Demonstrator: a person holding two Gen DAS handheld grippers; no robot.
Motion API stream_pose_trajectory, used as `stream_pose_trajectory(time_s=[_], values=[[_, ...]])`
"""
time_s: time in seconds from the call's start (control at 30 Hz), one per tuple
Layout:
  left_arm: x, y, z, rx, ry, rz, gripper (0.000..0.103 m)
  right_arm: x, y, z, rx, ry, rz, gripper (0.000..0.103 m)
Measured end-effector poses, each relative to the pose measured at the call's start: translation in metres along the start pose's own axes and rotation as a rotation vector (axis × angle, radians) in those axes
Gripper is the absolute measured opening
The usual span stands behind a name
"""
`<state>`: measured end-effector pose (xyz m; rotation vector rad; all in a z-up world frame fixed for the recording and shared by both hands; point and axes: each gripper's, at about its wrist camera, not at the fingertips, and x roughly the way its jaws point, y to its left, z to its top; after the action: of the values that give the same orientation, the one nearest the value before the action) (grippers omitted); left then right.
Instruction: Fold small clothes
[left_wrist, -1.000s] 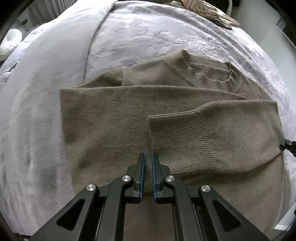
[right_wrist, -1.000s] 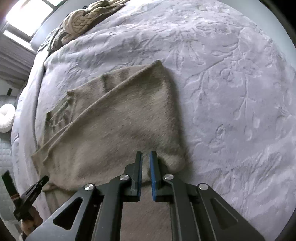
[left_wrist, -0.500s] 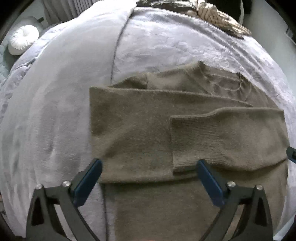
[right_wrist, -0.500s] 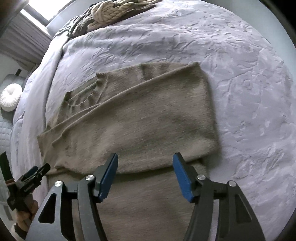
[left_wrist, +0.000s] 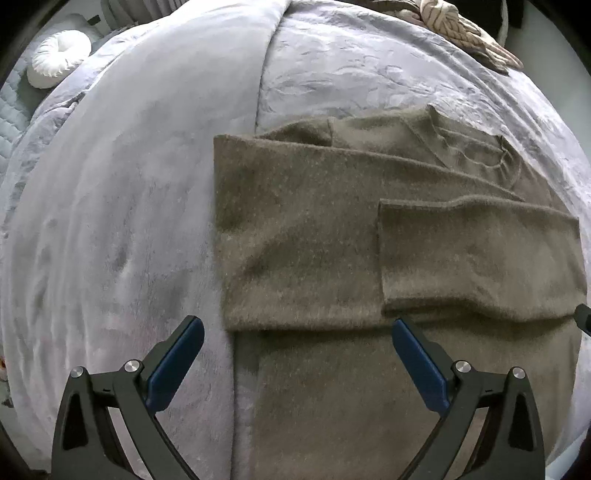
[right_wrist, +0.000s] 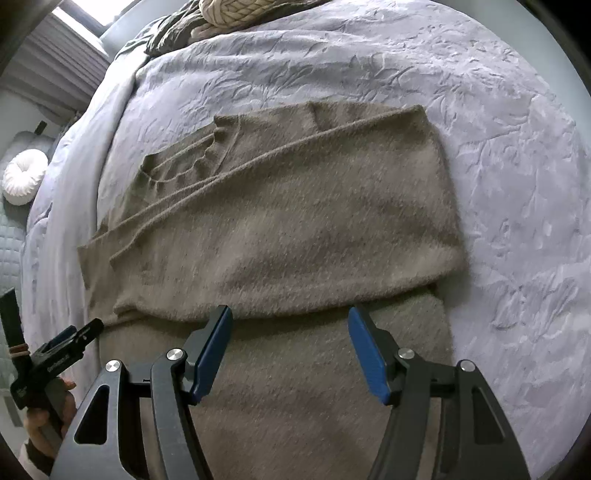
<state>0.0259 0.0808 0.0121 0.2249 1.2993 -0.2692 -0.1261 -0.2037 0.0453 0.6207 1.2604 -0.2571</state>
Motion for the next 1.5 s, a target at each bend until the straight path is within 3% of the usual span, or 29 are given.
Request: stream_pose_trajectory(time_s=[0.73, 0.97, 1.27, 1.43, 1.5], values=[[-0.028, 0.038, -0.047, 0.052, 0.037, -0.051, 0.102, -0.015, 0.035, -0.045, 0.041, 0.026, 0.026, 0.069], [-0.042, 0.057, -0.086, 0.117, 0.06, -0.097, 0.102, -0.025, 0.04, -0.071, 0.045, 0.046, 0.032, 0.069], [-0.062, 0.075, -0.156, 0.092, 0.149, -0.184, 0.102, -0.024, 0.0, -0.108, 0.153, 0.129, 0.073, 0.069], [-0.07, 0.061, -0.2, 0.079, 0.18, -0.212, 0.102, -0.034, -0.036, -0.137, 0.176, 0.148, 0.075, 0.069], [-0.072, 0.051, -0.217, 0.084, 0.178, -0.188, 0.102, -0.045, -0.054, -0.152, 0.173, 0.133, 0.081, 0.069]])
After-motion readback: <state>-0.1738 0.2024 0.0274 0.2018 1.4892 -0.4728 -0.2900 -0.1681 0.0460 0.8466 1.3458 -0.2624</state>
